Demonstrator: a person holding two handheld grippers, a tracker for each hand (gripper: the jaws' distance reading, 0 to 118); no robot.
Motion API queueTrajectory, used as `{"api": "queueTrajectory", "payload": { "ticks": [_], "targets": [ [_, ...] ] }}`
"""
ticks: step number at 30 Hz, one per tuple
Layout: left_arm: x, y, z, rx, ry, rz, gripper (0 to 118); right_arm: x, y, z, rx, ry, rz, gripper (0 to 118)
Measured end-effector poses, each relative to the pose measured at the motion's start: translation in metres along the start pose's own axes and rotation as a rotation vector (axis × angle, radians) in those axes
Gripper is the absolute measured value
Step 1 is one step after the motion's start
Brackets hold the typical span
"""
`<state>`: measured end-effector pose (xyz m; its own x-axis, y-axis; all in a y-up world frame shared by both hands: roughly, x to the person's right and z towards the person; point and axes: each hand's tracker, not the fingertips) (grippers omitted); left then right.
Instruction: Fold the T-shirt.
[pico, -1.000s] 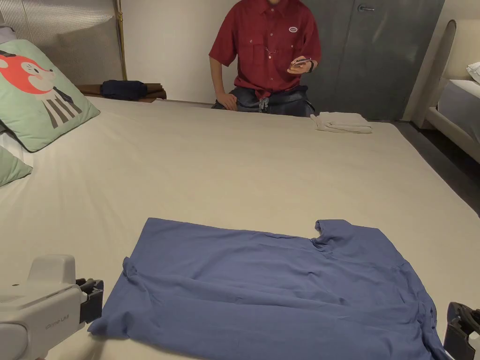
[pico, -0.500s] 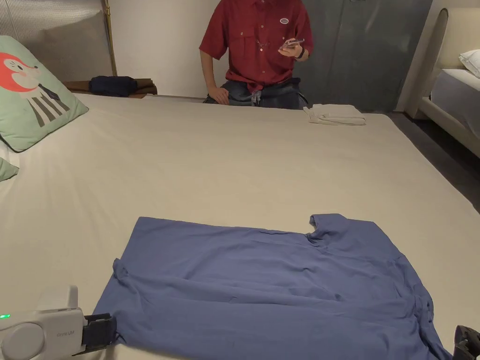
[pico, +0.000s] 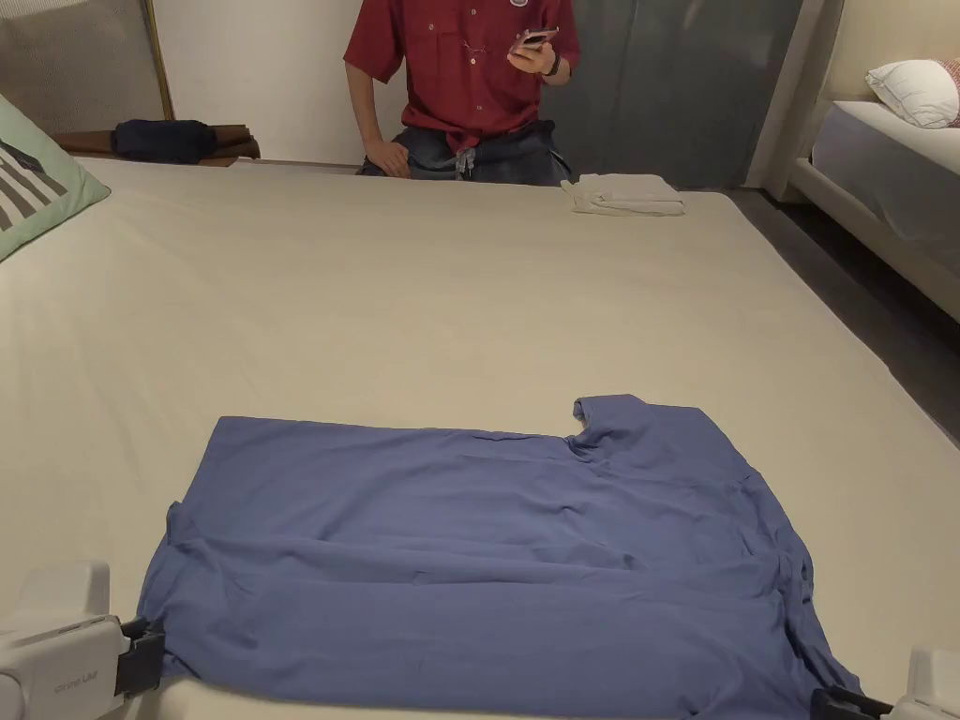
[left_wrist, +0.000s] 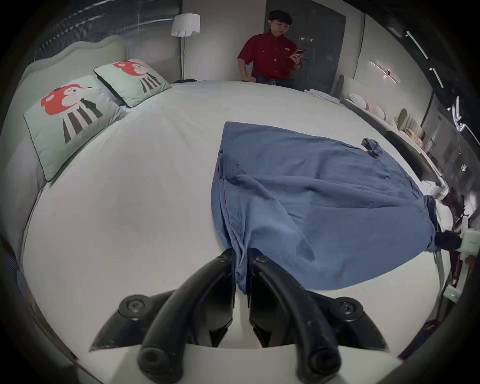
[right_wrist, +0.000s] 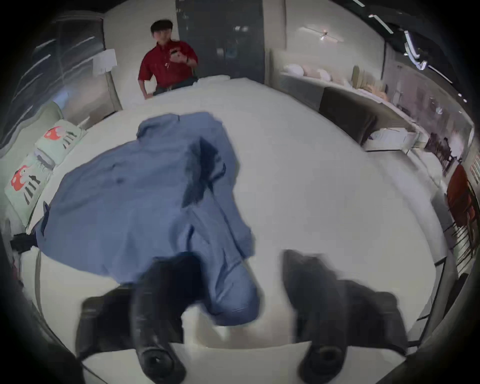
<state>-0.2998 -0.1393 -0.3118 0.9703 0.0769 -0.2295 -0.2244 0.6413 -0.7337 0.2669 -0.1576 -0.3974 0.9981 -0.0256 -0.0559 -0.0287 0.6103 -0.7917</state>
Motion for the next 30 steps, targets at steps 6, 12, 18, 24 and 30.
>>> {"api": "queueTrajectory", "payload": {
  "ticks": [6,12,18,24,30],
  "targets": [
    [-0.007,-0.007,0.017,-0.003,0.005,-0.007,3,0.001,0.004,0.023,0.061,0.048,-0.047,5],
    [-0.015,-0.022,0.061,0.000,-0.022,0.025,3,0.009,0.009,0.085,0.105,0.100,-0.031,3],
    [-0.031,-0.068,0.104,-0.036,-0.008,0.077,3,0.010,-0.023,0.134,0.050,0.105,0.028,3],
    [-0.034,-0.110,0.100,-0.117,0.028,0.074,3,0.006,-0.065,0.108,-0.118,0.057,0.053,3],
    [-0.026,-0.114,0.099,-0.090,0.038,0.053,11,0.019,-0.076,0.082,-0.096,0.045,0.018,19]
  ]
}}
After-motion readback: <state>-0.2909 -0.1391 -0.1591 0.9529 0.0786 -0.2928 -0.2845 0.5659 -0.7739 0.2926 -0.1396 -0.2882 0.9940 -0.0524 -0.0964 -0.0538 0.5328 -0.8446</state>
